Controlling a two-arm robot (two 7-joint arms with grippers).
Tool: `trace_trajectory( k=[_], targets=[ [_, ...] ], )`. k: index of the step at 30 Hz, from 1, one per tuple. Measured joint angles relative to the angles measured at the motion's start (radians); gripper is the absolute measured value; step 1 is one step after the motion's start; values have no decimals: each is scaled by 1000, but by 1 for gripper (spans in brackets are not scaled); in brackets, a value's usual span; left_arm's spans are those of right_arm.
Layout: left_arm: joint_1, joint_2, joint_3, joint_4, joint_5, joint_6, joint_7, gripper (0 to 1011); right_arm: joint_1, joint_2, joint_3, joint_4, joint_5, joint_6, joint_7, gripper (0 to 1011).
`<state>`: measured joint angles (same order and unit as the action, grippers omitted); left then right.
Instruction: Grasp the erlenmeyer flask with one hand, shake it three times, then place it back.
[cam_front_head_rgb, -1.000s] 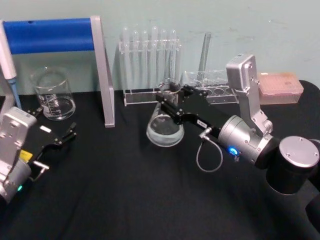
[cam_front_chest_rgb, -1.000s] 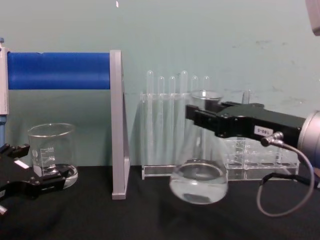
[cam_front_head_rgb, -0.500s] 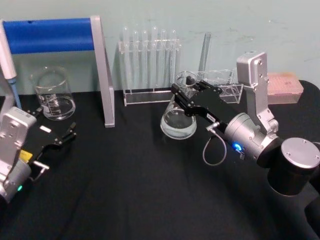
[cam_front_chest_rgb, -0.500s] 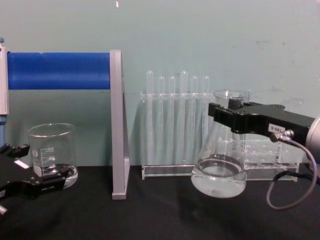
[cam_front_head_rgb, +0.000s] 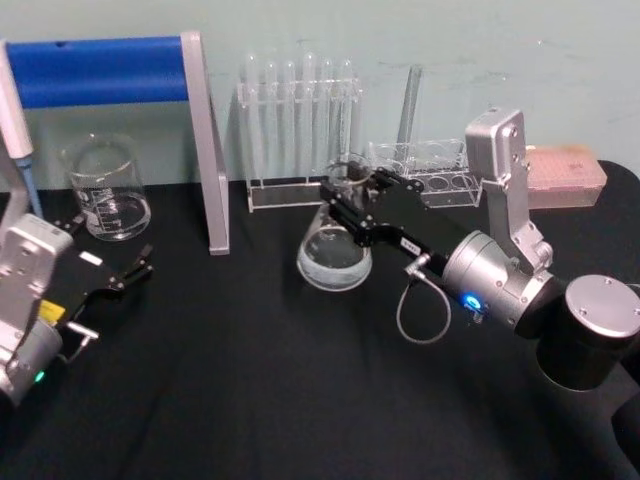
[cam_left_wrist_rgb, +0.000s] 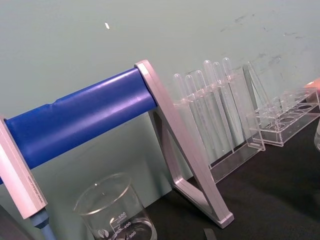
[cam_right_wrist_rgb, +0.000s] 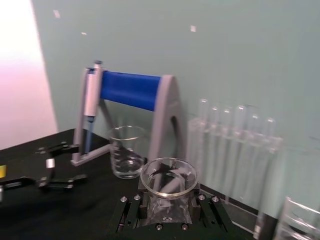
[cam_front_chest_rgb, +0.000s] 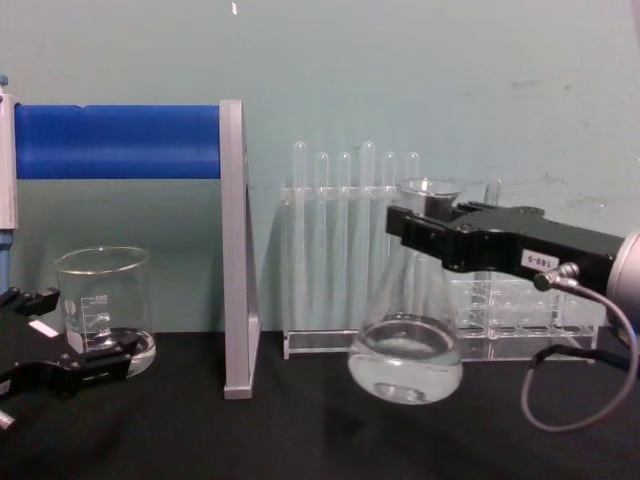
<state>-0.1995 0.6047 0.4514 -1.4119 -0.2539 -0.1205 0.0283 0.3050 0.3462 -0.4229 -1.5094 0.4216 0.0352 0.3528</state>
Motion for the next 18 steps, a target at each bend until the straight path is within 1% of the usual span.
trace_trajectory(
  k=[1, 5, 6, 8, 12, 18],
  targets=[
    [0, 0, 0, 0, 0, 0, 0, 1001, 0, 3, -3, -2, 0, -6, 22, 456],
    [0, 0, 0, 0, 0, 0, 0, 1001, 2, 10, -11, -4, 1, -18, 65, 456],
    [0, 0, 0, 0, 0, 0, 0, 1001, 4, 14, -17, -5, 4, -25, 92, 457],
    [0, 0, 0, 0, 0, 0, 0, 1001, 5, 16, -19, -5, 6, -28, 100, 456],
    [0, 0, 0, 0, 0, 0, 0, 1001, 10, 23, -30, 0, 15, -46, 144, 457],
    [0, 0, 0, 0, 0, 0, 0, 1001, 18, 36, -47, 8, 27, -67, 193, 457]
  ],
)
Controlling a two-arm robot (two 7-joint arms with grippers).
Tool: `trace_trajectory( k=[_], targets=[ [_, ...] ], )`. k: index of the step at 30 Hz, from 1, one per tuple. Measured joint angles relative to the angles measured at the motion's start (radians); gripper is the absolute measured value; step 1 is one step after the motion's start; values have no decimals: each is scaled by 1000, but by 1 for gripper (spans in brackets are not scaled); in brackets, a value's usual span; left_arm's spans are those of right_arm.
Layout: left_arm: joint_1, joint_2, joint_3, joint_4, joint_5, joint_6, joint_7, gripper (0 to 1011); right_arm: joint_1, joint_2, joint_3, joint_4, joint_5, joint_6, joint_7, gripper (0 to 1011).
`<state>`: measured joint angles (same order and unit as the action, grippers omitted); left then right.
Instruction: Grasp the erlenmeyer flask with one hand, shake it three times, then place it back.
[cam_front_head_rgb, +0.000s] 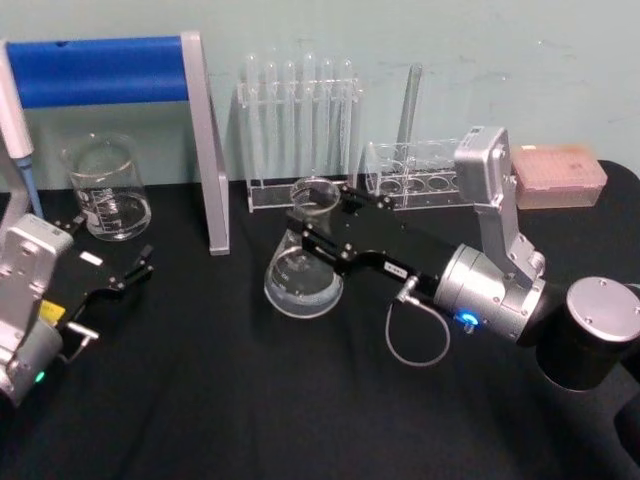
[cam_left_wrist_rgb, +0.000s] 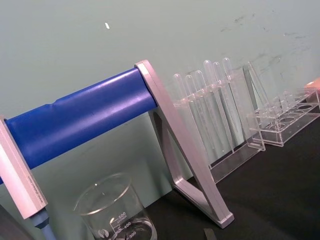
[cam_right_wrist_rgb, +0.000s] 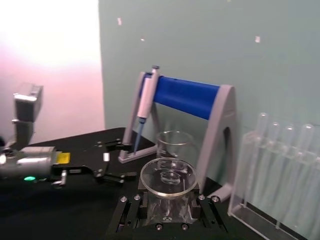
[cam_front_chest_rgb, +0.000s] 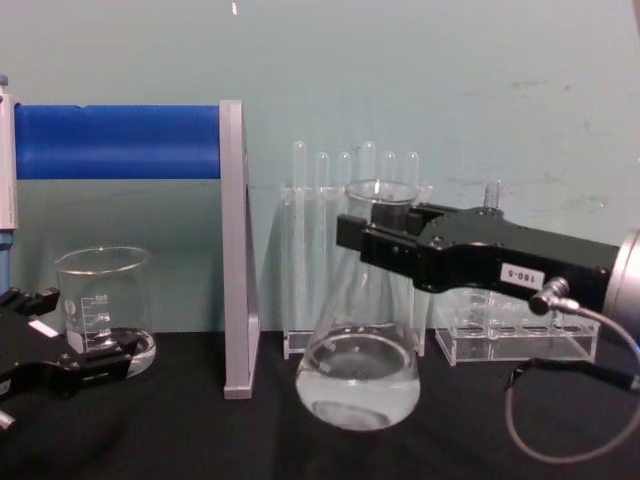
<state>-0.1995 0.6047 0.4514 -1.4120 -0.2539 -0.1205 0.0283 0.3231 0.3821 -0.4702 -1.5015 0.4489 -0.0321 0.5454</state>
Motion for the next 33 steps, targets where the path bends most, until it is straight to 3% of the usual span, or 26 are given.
trace_trajectory(
  k=[14, 33],
  targets=[
    [0, 0, 0, 0, 0, 0, 0, 1001, 29, 20, -48, 46, 13, -51, 83, 457],
    [0, 0, 0, 0, 0, 0, 0, 1001, 67, -1, -94, 171, 23, -93, 141, 456]
  ],
)
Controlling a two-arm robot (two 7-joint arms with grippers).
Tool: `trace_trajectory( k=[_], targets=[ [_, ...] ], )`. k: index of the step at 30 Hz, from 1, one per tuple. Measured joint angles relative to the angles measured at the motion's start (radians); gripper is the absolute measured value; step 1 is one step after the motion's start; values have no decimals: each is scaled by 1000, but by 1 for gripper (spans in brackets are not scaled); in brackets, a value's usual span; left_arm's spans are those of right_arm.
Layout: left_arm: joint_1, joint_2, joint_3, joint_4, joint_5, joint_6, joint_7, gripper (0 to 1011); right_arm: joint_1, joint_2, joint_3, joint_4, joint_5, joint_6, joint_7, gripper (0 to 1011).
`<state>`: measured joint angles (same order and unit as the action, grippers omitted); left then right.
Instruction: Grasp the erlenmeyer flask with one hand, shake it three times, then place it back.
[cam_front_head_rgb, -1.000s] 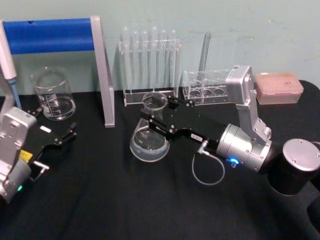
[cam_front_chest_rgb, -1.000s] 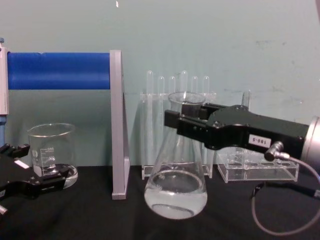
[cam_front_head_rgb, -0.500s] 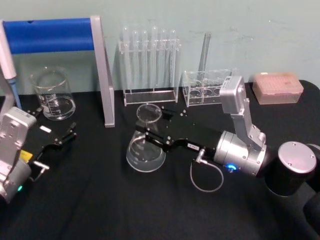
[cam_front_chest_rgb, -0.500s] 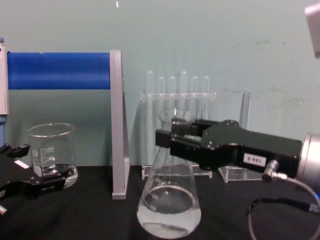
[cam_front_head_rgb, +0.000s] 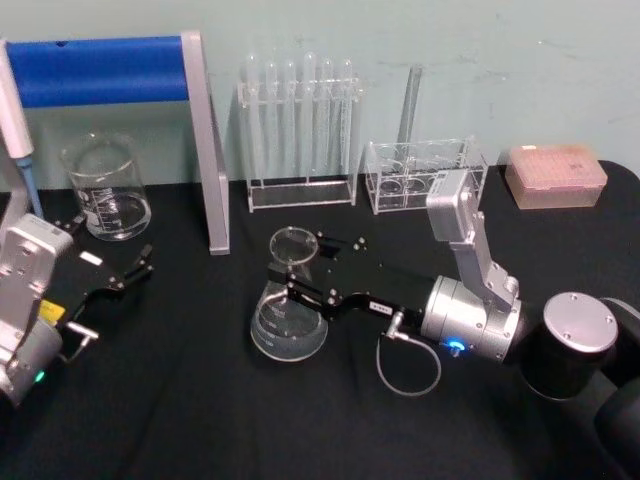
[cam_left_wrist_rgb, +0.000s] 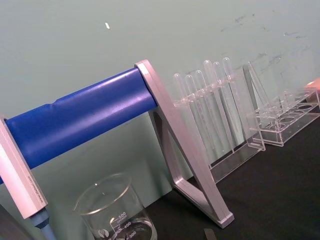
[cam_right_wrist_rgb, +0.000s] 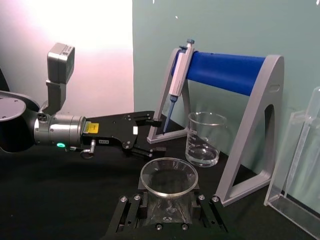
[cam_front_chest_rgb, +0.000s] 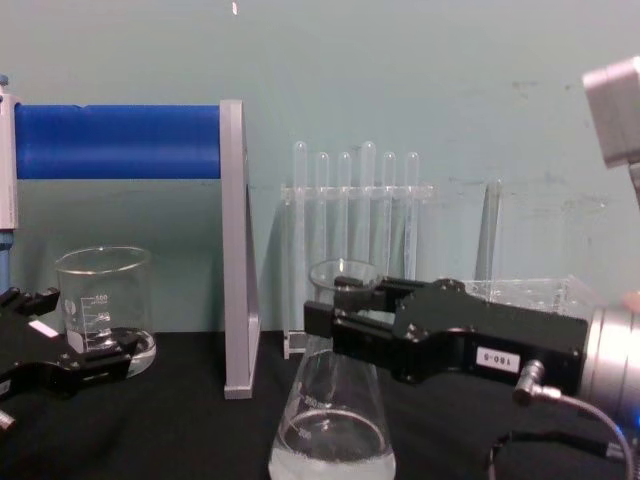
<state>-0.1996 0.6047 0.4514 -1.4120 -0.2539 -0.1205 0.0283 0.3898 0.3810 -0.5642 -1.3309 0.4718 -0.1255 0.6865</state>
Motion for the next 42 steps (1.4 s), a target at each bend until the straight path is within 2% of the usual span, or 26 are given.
trace_trajectory(
  k=[42],
  targets=[
    [0, 0, 0, 0, 0, 0, 0, 1001, -8, -28, -11, 72, -1, -17, 2, 457]
  ],
)
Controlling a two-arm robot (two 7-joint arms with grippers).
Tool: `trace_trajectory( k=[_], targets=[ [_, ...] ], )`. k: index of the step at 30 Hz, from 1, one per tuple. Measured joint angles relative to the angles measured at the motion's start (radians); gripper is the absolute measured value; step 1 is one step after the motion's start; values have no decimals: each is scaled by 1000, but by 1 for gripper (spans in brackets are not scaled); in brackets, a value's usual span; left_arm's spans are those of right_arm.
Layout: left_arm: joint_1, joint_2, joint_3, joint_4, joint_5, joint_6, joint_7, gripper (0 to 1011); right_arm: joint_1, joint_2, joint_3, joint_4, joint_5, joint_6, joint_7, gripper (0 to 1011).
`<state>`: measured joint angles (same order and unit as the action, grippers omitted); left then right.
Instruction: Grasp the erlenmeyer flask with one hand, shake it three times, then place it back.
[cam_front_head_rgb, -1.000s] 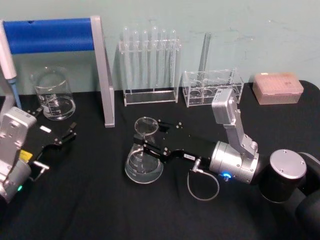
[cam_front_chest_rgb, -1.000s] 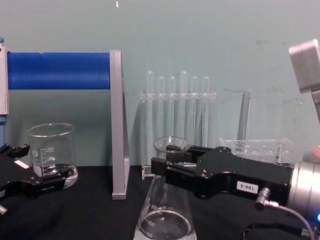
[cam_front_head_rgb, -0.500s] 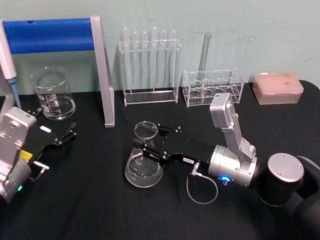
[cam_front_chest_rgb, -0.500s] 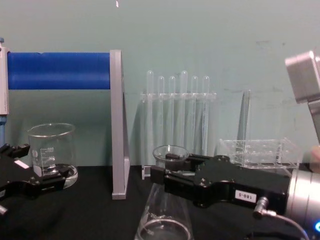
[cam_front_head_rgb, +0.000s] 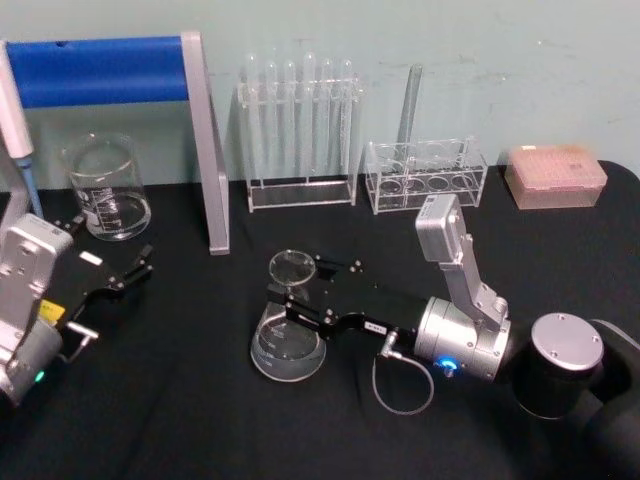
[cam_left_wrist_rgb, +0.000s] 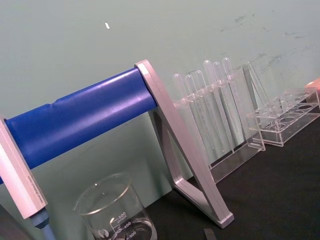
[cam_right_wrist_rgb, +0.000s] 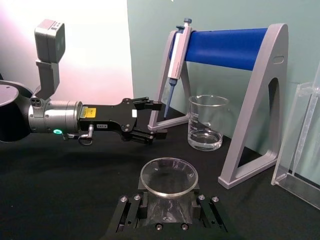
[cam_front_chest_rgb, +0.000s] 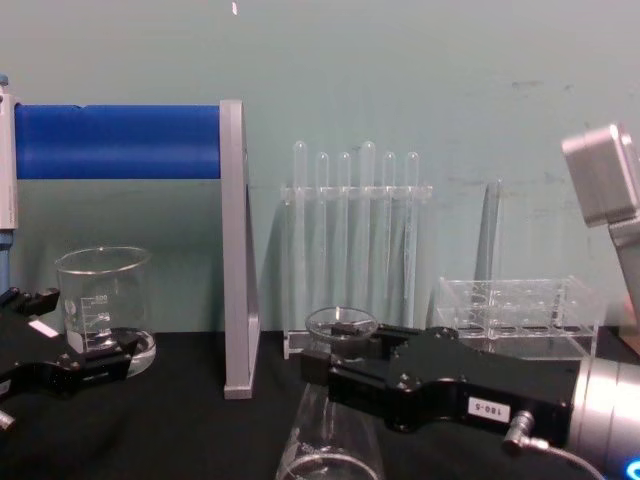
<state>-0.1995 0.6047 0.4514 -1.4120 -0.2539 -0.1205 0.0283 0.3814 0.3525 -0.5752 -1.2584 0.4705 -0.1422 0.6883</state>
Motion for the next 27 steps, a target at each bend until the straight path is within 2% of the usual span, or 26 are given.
trace_trajectory(
  k=[27],
  targets=[
    [0, 0, 0, 0, 0, 0, 0, 1001, -3, -4, -1, 5, -12, 6, -7, 457]
  ],
)
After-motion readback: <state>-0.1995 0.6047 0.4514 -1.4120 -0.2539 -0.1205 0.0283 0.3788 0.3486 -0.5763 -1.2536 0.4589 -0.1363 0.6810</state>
